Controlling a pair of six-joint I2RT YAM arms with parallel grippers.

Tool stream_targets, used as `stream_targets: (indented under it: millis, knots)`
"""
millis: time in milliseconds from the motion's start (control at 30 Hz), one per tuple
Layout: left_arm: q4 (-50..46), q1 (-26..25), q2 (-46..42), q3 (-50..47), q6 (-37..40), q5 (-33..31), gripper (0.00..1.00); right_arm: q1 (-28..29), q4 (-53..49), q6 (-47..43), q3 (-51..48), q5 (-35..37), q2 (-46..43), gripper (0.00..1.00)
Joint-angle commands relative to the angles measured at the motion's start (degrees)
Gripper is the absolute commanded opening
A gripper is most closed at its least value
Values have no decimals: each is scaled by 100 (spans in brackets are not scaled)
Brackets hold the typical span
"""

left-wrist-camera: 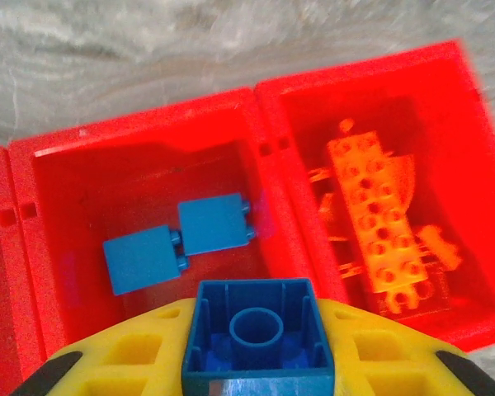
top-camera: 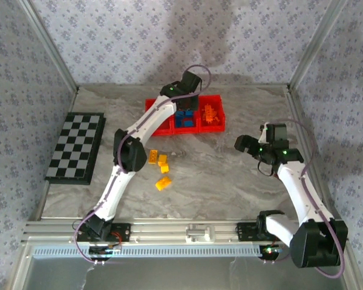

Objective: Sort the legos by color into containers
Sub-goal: Place the lego in the container.

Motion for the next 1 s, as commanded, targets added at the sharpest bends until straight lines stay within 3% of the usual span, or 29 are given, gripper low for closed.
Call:
stream_targets:
  millis: [0,233,367,733,967]
  knots:
    - [-411,137,-51,243,-15,-205,16,-91,-161,-185,-58,-161,-140,96]
    - [-246,180,10,-26,-1,85,17,-154,-68,-266,-159,-184,-58,96]
    - [-220,175,67,-57,8,183,23,-154,81,-216,-197,-195,12,96]
    - [-167,184,130,-54,52,316,64,-167,-78,-243,-111,-170,-92,96]
    - [-365,179,-147,-46,336,369,81,-163,-180,-227,-109,-154,-211,96]
